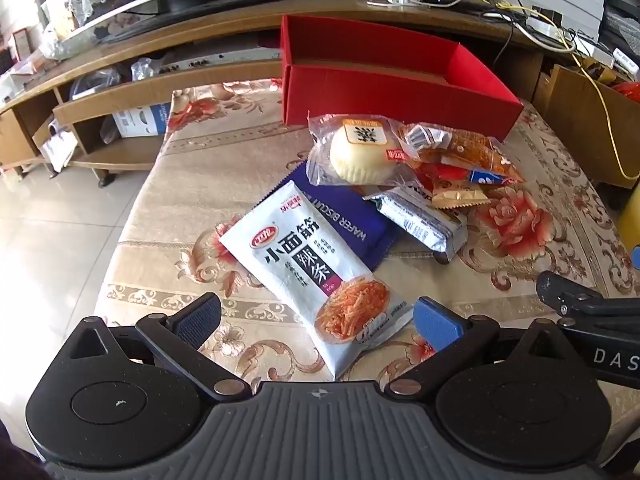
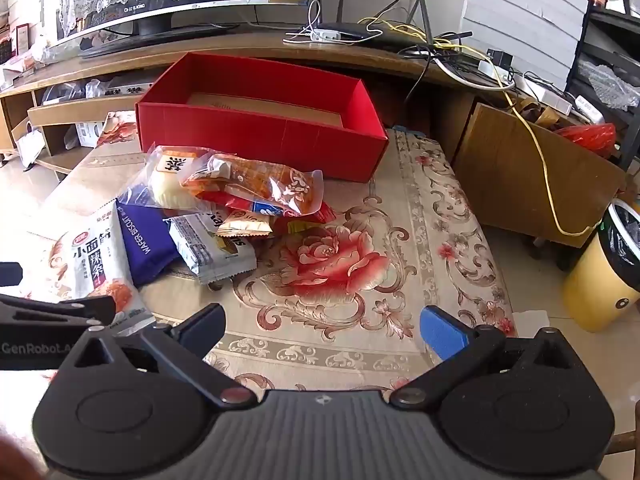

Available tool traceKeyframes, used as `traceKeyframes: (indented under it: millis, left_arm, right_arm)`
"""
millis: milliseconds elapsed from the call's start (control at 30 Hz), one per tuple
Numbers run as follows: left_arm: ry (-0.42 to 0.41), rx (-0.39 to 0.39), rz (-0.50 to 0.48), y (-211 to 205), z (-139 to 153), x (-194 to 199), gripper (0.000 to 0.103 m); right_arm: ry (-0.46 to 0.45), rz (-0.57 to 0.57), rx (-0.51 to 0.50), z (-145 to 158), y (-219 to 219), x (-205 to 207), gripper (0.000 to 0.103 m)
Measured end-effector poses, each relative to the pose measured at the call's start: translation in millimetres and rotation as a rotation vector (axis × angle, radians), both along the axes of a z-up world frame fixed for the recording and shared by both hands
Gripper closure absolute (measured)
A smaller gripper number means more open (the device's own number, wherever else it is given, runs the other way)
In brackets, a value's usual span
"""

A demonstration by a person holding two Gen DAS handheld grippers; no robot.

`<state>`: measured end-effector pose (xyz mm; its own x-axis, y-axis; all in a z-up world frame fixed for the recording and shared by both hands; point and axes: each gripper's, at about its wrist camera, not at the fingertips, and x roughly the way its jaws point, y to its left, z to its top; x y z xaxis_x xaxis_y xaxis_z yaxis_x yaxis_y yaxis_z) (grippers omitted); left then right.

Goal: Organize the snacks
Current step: 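Grasp the white spicy-strip bag upright with the left gripper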

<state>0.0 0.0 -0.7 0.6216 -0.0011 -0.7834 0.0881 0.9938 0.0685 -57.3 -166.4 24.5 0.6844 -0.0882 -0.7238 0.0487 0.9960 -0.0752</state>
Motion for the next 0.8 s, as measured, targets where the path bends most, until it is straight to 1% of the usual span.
traceKeyframes:
  millis: [67,100,167,267,300,433,533,667,800]
  left_arm:
    - [0.008,-0.001,0.001,1,0,0,0.0]
    - [0.006,0.019,0.006,-5,-3,-2,0.0]
    - [0.023,0.001,0.008,-4,-3,-1,0.0]
    - [0.038,-0.001,0.012,-6,-2,0,0.0]
    - [0.046,-0.003,0.016,-6,-3,2,0.0]
    - [0.066,-0.022,0.027,2,-9,5,0.0]
    - [0.073,-0.021,0.035,3,-10,7,0.0]
    - [0.087,-0.033,0.043,5,-12,11,0.0]
    - [0.093,-0.036,0.027,6,-12,13,0.0]
  right_arm:
    - [0.0,-0.001,0.001,-1,0,0,0.003]
    - [0.0,-0.001,0.0,-1,0,1,0.003]
    - [-0.001,-0.001,-0.001,-1,0,1,0.003]
    - [-0.003,-0.001,-0.001,-2,0,0,0.003]
    - [0.005,0.0,0.0,-10,1,2,0.003]
    - [0.006,0.001,0.003,-12,-1,0,0.003]
    - [0.016,0.003,0.002,-5,1,3,0.003]
    - [0.019,0.002,0.006,-4,1,5,0.003]
    - [0.021,0.0,0.014,-2,-1,6,0.003]
